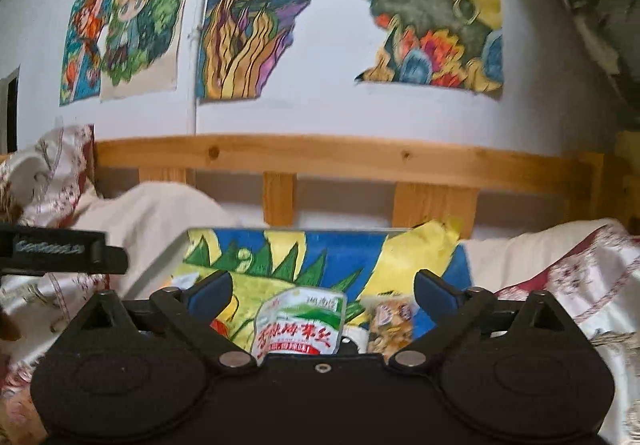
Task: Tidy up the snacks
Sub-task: 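Withdraw both tools up from the tray back over the remaining snacks, then move the right tool toward the green-white tube while the left tool approaches the rice-cracker bag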
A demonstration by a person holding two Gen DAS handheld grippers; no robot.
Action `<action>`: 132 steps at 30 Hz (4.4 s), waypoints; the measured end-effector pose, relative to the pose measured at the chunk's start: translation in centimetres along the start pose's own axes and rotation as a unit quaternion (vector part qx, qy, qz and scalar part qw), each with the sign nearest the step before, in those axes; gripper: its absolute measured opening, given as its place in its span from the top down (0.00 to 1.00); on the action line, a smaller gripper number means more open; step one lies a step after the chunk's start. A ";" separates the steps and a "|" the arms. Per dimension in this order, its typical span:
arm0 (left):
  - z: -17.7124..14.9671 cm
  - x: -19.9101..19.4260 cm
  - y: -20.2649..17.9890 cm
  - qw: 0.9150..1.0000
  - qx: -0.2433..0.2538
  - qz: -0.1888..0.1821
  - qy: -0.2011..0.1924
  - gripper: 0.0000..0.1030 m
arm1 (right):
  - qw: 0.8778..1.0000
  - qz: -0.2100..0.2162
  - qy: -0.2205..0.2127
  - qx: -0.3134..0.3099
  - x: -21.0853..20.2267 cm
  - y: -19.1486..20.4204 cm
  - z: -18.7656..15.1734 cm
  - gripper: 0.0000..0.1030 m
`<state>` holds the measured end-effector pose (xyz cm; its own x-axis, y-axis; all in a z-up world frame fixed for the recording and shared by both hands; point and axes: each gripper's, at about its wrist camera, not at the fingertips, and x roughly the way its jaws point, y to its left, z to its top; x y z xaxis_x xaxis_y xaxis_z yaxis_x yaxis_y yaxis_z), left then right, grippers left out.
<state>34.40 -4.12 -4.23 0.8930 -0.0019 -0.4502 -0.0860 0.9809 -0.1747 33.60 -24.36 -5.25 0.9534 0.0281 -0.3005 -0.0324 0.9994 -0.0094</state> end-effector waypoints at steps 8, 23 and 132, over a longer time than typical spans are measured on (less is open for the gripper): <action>-0.3 -6.5 1.7 0.999 0.015 -0.021 -0.022 0.01 | 0.999 -0.024 -0.024 0.038 -7.6 -0.4 2.2 0.01; -3.9 -14.3 4.7 0.998 0.038 -0.028 -0.034 0.01 | 0.998 -0.052 -0.019 0.037 -17.6 2.0 0.2 0.01; -9.1 -2.4 8.0 0.976 0.189 0.015 0.105 0.01 | 0.979 0.032 0.172 -0.100 -9.4 13.6 -10.6 0.02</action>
<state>27.50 1.95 -12.53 0.7788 0.0274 -0.6267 0.0940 0.9827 0.1598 20.98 -11.18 -12.70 0.7912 0.0481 -0.6097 -0.1798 0.9712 -0.1566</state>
